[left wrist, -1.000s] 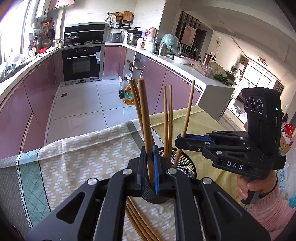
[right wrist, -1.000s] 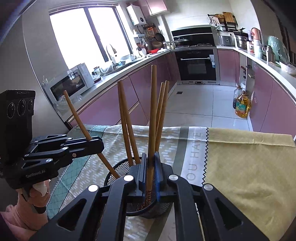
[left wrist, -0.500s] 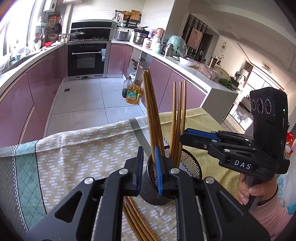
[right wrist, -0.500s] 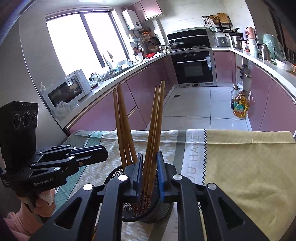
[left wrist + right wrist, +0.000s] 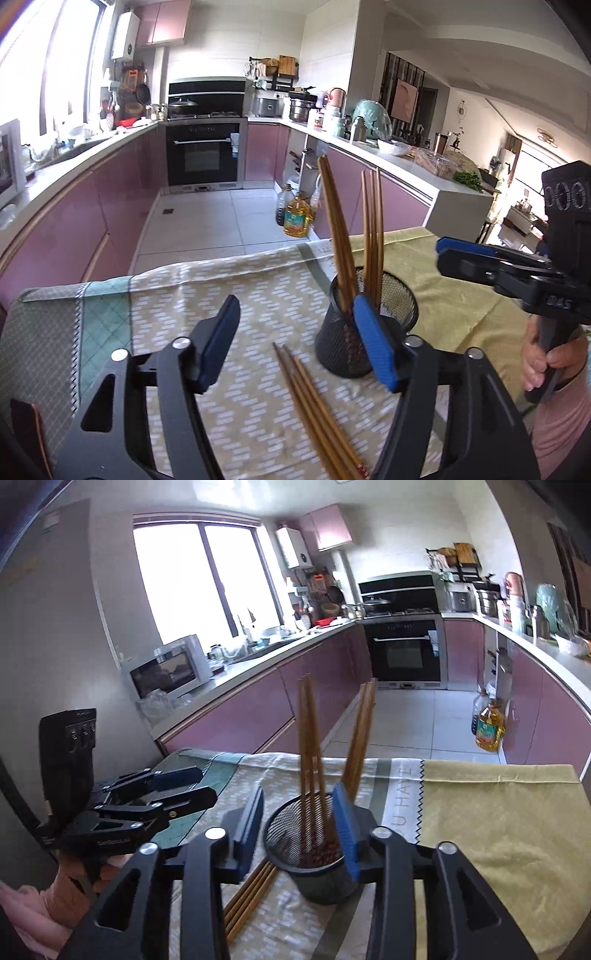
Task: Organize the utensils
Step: 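Open both tools to release the chopsticks into the cup, then move both open tools back and align them over the chopstick pile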
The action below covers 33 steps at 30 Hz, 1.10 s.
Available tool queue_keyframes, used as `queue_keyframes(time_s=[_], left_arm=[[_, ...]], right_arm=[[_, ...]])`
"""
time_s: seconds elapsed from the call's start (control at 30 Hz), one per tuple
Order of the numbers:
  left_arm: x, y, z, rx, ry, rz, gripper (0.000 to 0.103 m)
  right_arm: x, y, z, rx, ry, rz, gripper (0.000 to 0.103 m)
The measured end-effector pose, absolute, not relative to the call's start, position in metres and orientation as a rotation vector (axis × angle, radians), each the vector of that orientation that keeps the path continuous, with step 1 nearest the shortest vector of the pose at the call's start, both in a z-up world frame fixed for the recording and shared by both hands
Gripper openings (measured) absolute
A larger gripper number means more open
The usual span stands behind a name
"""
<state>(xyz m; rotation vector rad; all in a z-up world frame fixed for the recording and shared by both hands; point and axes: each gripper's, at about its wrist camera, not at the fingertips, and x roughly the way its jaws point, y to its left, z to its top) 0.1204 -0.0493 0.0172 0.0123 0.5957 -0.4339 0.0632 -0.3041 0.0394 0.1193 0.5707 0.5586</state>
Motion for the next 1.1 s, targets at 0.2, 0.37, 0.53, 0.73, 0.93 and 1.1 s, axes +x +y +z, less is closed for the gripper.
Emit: queue_keyframes(time_s=[0.2,0.37,0.53,0.73,0.93,1.1], left_arm=[[0.094,-0.033,-0.011,0.057,0.650,-0.358,0.072],[0.082,-0.027,-0.046,0.084,0.737,-0.329,0.071],[0.073,-0.022,-0.070,0.089,0.797,-0.325,0.071],[0.066,-0.029,-0.079,0.099,0.824,-0.325,0.071],[0.065,-0.031,-0.082,0.092,0.839,-0.329,0.071],[0.066,-0.030,-0.082,0.089,0.843,-0.328,0.071]], right_arm=[[0.043,-0.271,-0.002,0.057,0.689,0.627,0.044],[0.042,-0.252,-0.046,0.066,0.820,0.632,0.044],[0.039,-0.240,-0.065,0.043,0.866,0.604,0.044],[0.035,-0.225,-0.076,0.009,0.892,0.576,0.044],[0.032,-0.217,-0.078,-0.010,0.894,0.560,0.044],[0.029,-0.213,-0.080,-0.038,0.893,0.545,0.043]])
